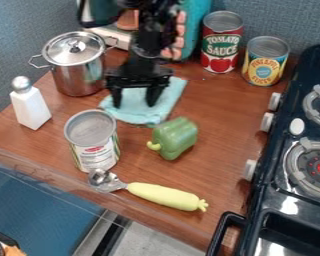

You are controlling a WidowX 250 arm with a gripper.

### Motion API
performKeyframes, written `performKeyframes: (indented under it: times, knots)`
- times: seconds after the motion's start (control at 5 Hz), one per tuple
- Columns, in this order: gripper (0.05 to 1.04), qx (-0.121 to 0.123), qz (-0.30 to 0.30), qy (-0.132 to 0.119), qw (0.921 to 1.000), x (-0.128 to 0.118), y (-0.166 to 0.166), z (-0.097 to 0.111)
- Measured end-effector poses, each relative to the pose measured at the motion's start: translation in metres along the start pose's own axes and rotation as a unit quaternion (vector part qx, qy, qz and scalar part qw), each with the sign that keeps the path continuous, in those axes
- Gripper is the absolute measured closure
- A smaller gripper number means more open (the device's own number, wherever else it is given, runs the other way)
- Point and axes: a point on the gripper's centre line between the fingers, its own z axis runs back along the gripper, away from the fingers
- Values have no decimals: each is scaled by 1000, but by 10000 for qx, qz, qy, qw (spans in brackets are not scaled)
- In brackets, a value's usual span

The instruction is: Moved the blue rag to the center of the table

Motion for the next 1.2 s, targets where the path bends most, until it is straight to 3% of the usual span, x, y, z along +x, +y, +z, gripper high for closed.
performKeyframes:
  times: [0.2, 0.4, 0.8, 1.2]
  knots:
    - [83, 80, 62, 36, 9999, -2, 13, -3]
    - [83, -34, 173, 139, 9997, -2, 5, -2]
    - [85, -626, 227, 476, 9966, -13, -42, 10]
    - [85, -1000, 61, 649, 9929, -31, -72, 23]
